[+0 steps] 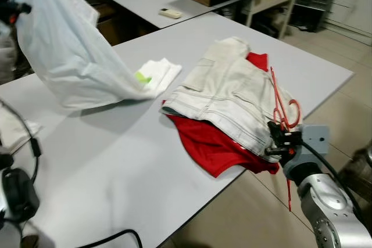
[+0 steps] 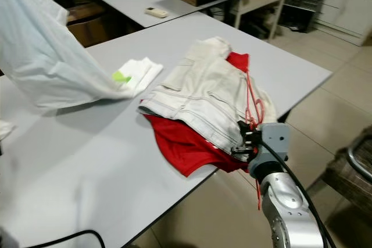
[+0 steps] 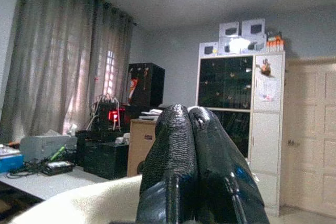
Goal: Hang hanger
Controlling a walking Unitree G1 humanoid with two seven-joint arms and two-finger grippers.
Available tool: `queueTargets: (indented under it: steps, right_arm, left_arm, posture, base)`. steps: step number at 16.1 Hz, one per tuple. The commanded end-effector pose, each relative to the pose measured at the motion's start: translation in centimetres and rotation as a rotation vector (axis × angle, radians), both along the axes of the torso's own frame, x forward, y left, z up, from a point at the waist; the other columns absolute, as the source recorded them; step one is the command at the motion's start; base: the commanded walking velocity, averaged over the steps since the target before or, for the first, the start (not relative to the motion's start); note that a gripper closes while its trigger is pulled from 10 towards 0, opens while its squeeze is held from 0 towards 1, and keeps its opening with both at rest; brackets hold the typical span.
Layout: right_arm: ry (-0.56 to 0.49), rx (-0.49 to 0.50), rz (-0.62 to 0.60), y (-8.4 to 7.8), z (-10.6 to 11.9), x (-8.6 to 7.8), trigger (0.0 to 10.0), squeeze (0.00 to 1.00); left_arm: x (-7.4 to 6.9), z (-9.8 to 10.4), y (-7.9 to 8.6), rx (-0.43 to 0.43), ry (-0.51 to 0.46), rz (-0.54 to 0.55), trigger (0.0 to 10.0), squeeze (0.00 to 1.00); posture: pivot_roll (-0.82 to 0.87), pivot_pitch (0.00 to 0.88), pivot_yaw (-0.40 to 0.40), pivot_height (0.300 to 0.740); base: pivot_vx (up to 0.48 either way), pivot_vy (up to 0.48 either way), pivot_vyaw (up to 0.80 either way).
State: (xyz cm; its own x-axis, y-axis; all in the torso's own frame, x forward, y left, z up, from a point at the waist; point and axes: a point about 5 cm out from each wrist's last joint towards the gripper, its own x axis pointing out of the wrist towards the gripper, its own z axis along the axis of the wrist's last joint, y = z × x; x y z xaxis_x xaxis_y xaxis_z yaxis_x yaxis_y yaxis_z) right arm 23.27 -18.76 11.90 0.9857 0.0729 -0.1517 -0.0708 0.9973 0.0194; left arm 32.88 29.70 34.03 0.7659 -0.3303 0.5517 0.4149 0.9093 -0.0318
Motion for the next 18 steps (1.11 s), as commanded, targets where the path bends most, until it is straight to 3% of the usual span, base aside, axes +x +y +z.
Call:
queueTargets:
  steps: [1,3,4,5,6,7,8,9,10,11,13,15,16,18]
  right_arm:
    - [-0.015,0.005,0.020,0.4,0.1,0.0,10.0,0.00]
    - [-0.017,0.001,-0.001,0.1,0.1,-0.3,10.0,0.00]
    - [-0.017,0.001,-0.006,0.0,0.1,-0.4,10.0,0.00]
    - [-0.018,-0.006,-0.018,-0.3,0.1,-0.7,10.0,0.00]
    - [-0.019,-0.007,-0.023,-0.3,0.2,-0.8,10.0,0.00]
    - [-0.019,-0.008,-0.026,-0.4,0.2,-0.9,10.0,0.00]
    - [-0.019,-0.012,-0.032,-0.5,0.2,-1.1,10.0,0.00]
    - [-0.019,-0.013,-0.036,-0.6,0.2,-1.1,10.0,0.00]
    - [-0.017,-0.014,-0.039,-0.7,0.2,-1.2,10.0,0.00]
    - [-0.016,-0.014,-0.038,-0.6,0.2,-1.3,10.0,0.00]
    - [-0.013,-0.010,-0.027,-0.3,0.1,-1.2,10.0,0.00]
    - [-0.010,-0.007,-0.016,-0.1,0.0,-1.0,10.0,0.00]
    - [-0.011,-0.006,-0.011,0.0,0.1,-0.8,10.0,0.00]
    - [-0.015,-0.006,-0.008,0.0,0.2,-0.5,10.0,0.00]
  left_arm:
    - [1.5,-1.1,-3.2,0.132,0.057,-0.068,0.0,0.00]
    - [3.5,-4.7,-9.2,0.318,0.162,-0.193,0.0,0.00]
    - [3.8,-5.5,-10.5,0.346,0.177,-0.218,0.0,0.00]
    - [4.2,-8.6,-15.3,0.449,0.228,-0.313,0.0,0.00]
    - [4.1,-10.1,-17.5,0.507,0.246,-0.344,0.0,0.00]
    - [4.0,-10.9,-18.7,0.532,0.257,-0.353,0.0,0.00]
    - [3.4,-12.5,-21.1,0.647,0.264,-0.380,0.0,0.00]
    - [3.2,-13.1,-21.5,0.678,0.273,-0.374,10.0,0.00]
    - [2.9,-13.7,-21.3,0.734,0.286,-0.366,10.0,0.00]
    - [2.9,-13.8,-20.7,0.768,0.283,-0.348,10.0,1.00]
    - [3.0,-13.0,-17.7,0.862,0.258,-0.302,10.0,1.00]
    - [1.4,-12.9,-17.2,0.983,0.223,-0.451,10.0,1.00]
    - [1.2,-13.2,-16.8,1.066,0.227,-0.455,10.0,1.00]
    - [3.1,-13.0,-15.1,1.165,0.254,-0.253,10.0,1.00]
  posture:
    - [-0.17,0.000,0.082,0.719]
    - [-0.19,0.000,0.100,0.719]
    - [-0.20,0.000,0.106,0.719]
    - [-0.21,0.000,0.111,0.719]
    - [-0.23,0.000,0.119,0.719]
    - [-0.23,0.000,0.119,0.719]
    - [-0.24,0.000,0.125,0.719]
    - [-0.24,0.000,0.125,0.719]
    - [-0.24,0.000,0.125,0.719]
    - [-0.24,0.000,0.125,0.719]
    - [-0.22,0.000,0.114,0.719]
    - [-0.21,0.000,0.102,0.719]
    - [-0.20,0.000,0.102,0.719]
    - [-0.21,0.000,0.103,0.719]
  base:
    - [0.000,0.000,0.00]
    - [0.000,0.000,0.00]
    - [0.000,0.000,0.00]
    - [0.000,0.000,0.00]
    - [0.000,0.000,0.00]
    - [0.000,0.000,0.00]
    - [0.000,0.000,0.00]
    - [0.000,0.000,0.00]
    - [0.000,0.000,0.00]
    - [0.000,0.000,0.00]
    - [0.000,0.000,0.00]
    - [0.000,0.000,0.00]
    - [0.000,0.000,0.00]
    - [0.000,0.000,0.00]
